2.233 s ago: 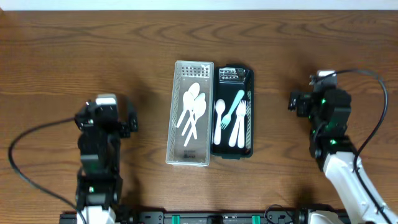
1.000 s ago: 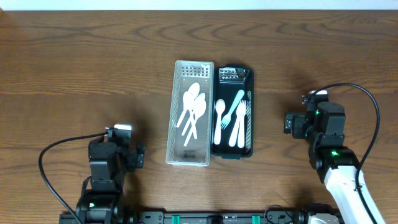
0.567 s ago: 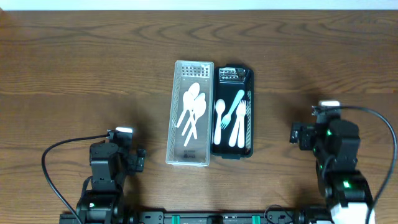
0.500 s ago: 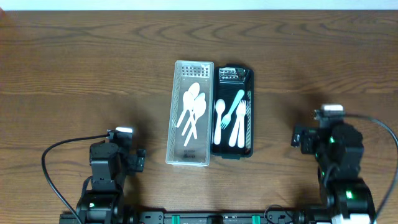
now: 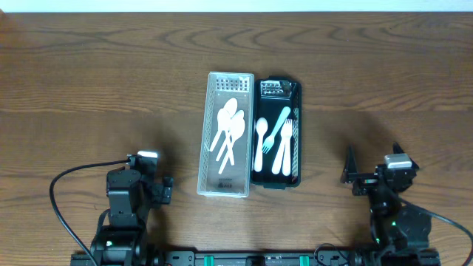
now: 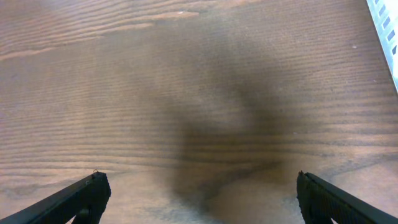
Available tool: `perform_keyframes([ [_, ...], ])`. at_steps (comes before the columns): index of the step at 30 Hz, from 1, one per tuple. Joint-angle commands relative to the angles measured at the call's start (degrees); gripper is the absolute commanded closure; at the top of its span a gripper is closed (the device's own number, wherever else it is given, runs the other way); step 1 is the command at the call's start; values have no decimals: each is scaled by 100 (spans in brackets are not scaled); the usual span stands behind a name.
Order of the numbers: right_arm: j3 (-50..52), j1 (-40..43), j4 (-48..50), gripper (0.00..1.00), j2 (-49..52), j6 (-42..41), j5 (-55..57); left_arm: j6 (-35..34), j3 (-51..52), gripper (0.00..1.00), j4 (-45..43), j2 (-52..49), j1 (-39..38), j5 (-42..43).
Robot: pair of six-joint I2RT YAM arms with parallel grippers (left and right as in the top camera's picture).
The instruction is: Pack container
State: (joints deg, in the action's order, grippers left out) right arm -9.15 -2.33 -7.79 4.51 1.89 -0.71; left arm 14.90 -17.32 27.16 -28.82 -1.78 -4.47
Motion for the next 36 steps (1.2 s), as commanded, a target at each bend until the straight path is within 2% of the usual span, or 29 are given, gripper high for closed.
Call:
perform_keyframes([
  [1, 549, -94, 879, 1, -199, -70, -103, 28, -31, 2, 24, 9, -28, 22],
  [3, 848, -122, 1377, 1, -278, -52, -101, 28, -31, 2, 24, 9, -28, 22],
  [10, 883, -223, 372, 1, -367, -35, 52, 28, -31, 2, 24, 9, -28, 22],
  [36, 883, -223, 356, 1, -339, -37, 52, 28, -31, 2, 22, 15, -28, 22],
])
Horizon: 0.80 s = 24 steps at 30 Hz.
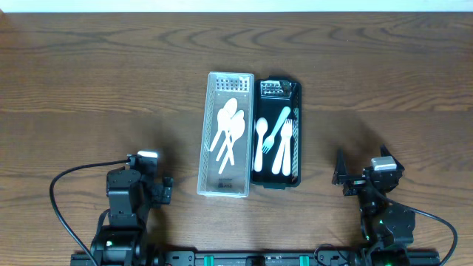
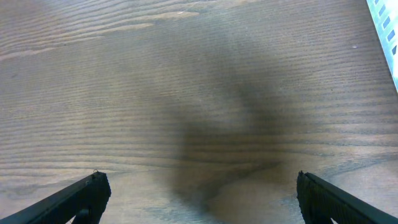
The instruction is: Pack container
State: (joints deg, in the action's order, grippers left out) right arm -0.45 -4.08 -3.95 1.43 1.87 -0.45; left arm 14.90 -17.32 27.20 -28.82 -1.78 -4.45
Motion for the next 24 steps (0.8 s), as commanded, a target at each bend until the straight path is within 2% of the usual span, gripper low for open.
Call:
perform_keyframes([
  [1, 13, -48, -28, 1, -31, -35, 26, 31, -31, 2, 20, 15, -28, 20],
  [7, 13, -48, -26, 1, -31, -35, 26, 31, -31, 2, 24, 302, -35, 15],
  [11, 13, -48, -28, 1, -31, -33, 26, -35, -31, 2, 313, 1213, -35, 81],
  [16, 13, -48, -28, 1, -31, -35, 26, -621, -15, 2, 402, 2238, -46, 748],
  [19, 13, -48, -28, 1, -31, -35, 26, -861, 116, 2, -109, 2581, -46, 839],
  [24, 13, -48, -28, 1, -31, -33, 26, -1224, 638, 2, -1729, 2763, -46, 833],
])
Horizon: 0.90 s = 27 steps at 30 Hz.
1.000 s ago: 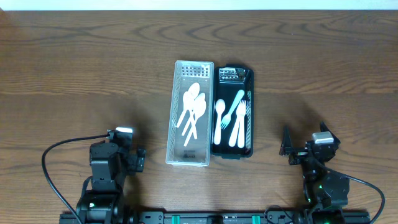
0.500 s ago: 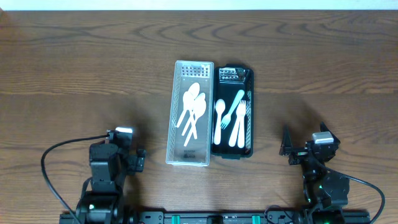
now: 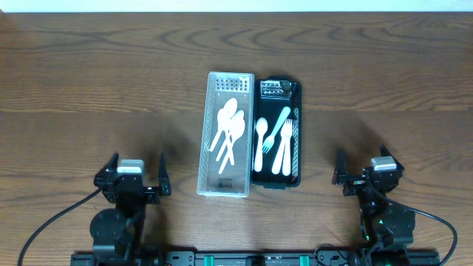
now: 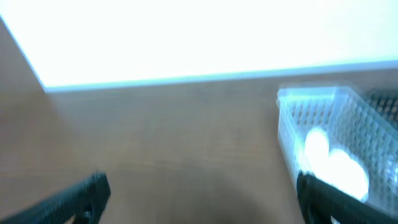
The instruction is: Pack container
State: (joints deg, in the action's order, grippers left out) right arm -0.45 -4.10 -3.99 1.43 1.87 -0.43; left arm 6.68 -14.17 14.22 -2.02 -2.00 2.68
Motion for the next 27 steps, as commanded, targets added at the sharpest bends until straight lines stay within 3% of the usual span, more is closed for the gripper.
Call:
perform_keyframes([
  [1, 13, -46, -24, 1, -31, -35, 24, -553, 450, 2, -680, 96, -24, 120],
  [8, 13, -46, -24, 1, -31, -35, 24, -2221, 1403, 2, -1008, 192, -87, 118],
  [27, 13, -46, -24, 1, -31, -35, 24, -1849, 1394, 2, -1045, 192, -168, 122],
])
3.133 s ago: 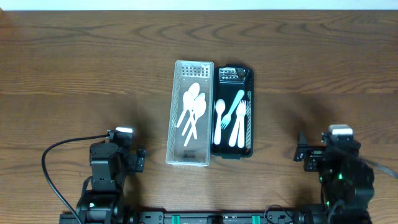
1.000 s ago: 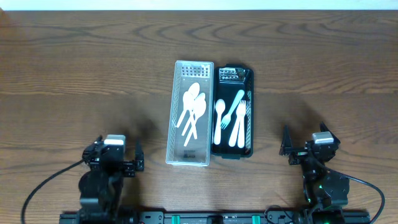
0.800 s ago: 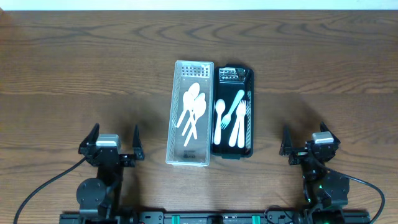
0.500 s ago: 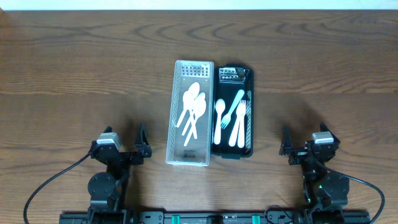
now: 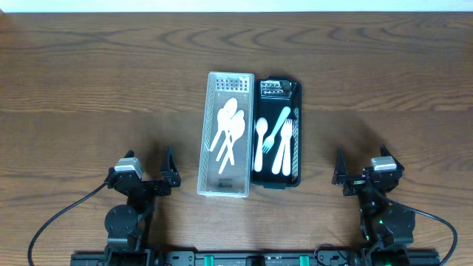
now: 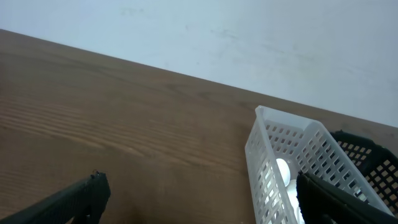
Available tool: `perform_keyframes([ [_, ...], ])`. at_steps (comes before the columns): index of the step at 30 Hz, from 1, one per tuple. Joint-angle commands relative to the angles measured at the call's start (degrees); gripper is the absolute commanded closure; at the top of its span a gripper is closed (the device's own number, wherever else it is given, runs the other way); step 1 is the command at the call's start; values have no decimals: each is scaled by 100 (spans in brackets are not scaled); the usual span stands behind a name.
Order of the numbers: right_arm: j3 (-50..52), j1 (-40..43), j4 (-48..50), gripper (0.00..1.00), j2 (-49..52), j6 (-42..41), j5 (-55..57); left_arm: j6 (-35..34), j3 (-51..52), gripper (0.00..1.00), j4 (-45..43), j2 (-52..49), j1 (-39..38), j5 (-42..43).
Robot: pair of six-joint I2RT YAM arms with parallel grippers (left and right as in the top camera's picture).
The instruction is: Pack container
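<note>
A clear plastic basket [image 5: 205, 133] holding white spoons [image 5: 229, 125] lies side by side with a black basket [image 5: 296, 140] holding pale forks and spoons [image 5: 275, 140] at the table's middle. My left gripper [image 5: 145, 171] stands open near the front left, just left of the clear basket's near end. In the left wrist view its fingertips [image 6: 81, 196] frame bare wood, and the clear basket [image 6: 273, 155] rises at the right with the black basket [image 6: 367, 155] behind it. My right gripper [image 5: 362, 166] sits low at the front right, open and empty.
The wooden table [image 5: 96, 81] stretches around the baskets. A pale wall [image 6: 186, 31] lies beyond the table's far edge. Cables [image 5: 52, 222] trail from both arm bases at the front edge.
My left gripper has turned and shifted a little right, toward the clear basket's near end. Its wrist view has sharpened and shows the basket closer. The right arm has not moved.
First, both grippers rested at the front corners, the left one pointing down at bare wood. By 1.7 s ago the right arm had shifted slightly left. Then the left gripper had tilted up to look across the table, and now it faces the clear basket.
</note>
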State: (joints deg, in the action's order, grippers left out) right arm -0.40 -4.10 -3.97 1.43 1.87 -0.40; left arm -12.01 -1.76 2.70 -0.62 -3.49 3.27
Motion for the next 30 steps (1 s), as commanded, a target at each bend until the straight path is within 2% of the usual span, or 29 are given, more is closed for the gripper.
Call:
perform_keyframes([
  [1, 9, -46, -26, 1, -31, -35, 22, 68, 153, 2, 107, 52, -20, 68],
  [8, 9, -46, -26, 1, -31, -35, 22, 605, 153, 2, 107, 52, -20, 87],
  [30, 9, -46, -26, 1, -31, -35, 22, 557, 153, 2, 103, 39, -20, 81],
])
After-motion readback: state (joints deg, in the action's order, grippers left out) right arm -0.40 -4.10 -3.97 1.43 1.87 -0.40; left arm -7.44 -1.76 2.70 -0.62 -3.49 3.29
